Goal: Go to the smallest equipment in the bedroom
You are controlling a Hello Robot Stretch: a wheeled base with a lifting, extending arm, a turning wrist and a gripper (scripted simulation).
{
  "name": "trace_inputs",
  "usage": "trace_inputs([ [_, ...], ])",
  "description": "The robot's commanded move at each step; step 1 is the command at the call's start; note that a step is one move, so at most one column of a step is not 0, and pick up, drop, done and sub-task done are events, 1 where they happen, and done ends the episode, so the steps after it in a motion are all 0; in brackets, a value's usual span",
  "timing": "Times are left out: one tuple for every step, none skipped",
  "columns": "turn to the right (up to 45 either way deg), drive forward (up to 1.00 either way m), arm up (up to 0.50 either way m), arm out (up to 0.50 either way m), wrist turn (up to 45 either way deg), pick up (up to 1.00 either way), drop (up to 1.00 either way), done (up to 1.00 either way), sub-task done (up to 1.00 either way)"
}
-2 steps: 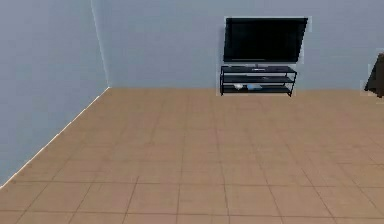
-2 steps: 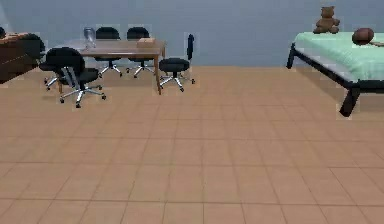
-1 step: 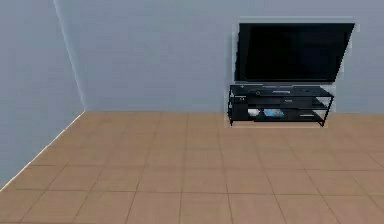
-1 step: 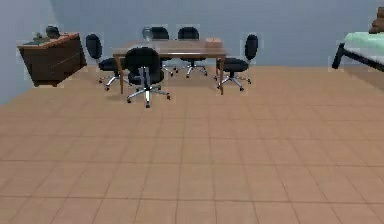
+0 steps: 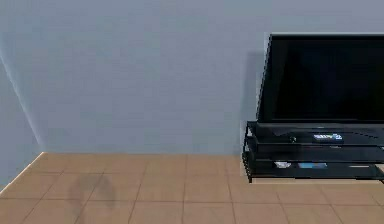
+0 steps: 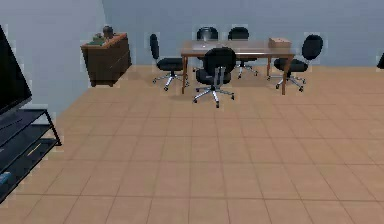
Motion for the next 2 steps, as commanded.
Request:
trace_inputs([
  [0.0, 0.75, 0.0, 0.0, 0.0, 0.0, 0.0, 0.0, 0.0],
  [45.0, 0.0, 0.0, 0.0, 0.0, 0.0, 0.0, 0.0, 0.0],
])
